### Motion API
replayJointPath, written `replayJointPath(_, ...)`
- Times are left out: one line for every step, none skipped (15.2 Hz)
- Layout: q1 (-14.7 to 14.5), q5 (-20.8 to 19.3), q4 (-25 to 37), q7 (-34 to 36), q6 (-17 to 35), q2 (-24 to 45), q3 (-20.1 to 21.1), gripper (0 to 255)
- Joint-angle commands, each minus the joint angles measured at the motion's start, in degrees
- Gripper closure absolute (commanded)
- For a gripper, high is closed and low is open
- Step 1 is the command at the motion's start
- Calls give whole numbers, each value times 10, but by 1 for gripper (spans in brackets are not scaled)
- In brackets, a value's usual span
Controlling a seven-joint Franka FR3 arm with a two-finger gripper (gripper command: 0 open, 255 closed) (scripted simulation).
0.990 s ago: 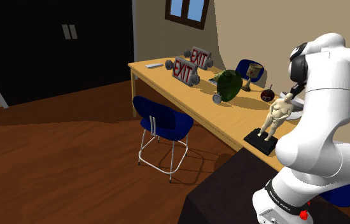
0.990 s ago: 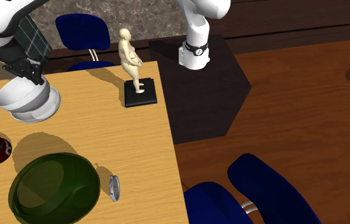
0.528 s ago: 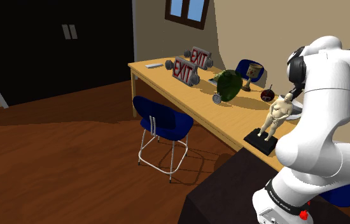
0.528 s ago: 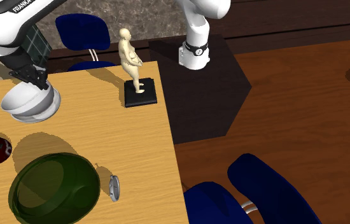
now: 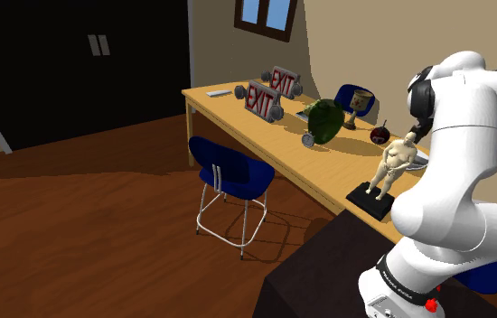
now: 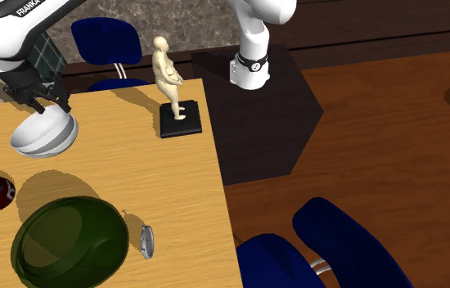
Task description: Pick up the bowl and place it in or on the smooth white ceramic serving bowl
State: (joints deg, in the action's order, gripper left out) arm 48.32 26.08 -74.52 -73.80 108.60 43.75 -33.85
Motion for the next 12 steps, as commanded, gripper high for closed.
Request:
replayJointPath(0,0,0,0,0,0,0,0)
replayJointPath(0,0,0,0,0,0,0,0)
replayJointPath(0,0,0,0,0,0,0,0)
replayJointPath(1,-3,11,3,-15,-5,-2,0)
replayJointPath(3,-7,24,6,-31,-10,-4,0)
replayJointPath(6,-10,37,8,-47,-14,-6,0)
replayJointPath(8,-12,49,11,-61,-16,-7,0)
replayJointPath(8,-12,49,11,-61,-16,-7,0)
replayJointPath(8,-12,49,11,-61,-16,-7,0)
replayJointPath(8,-12,49,11,-61,-16,-7,0)
replayJointPath(8,-12,49,11,-61,-16,-7,0)
replayJointPath(8,-12,49,11,-61,-16,-7,0)
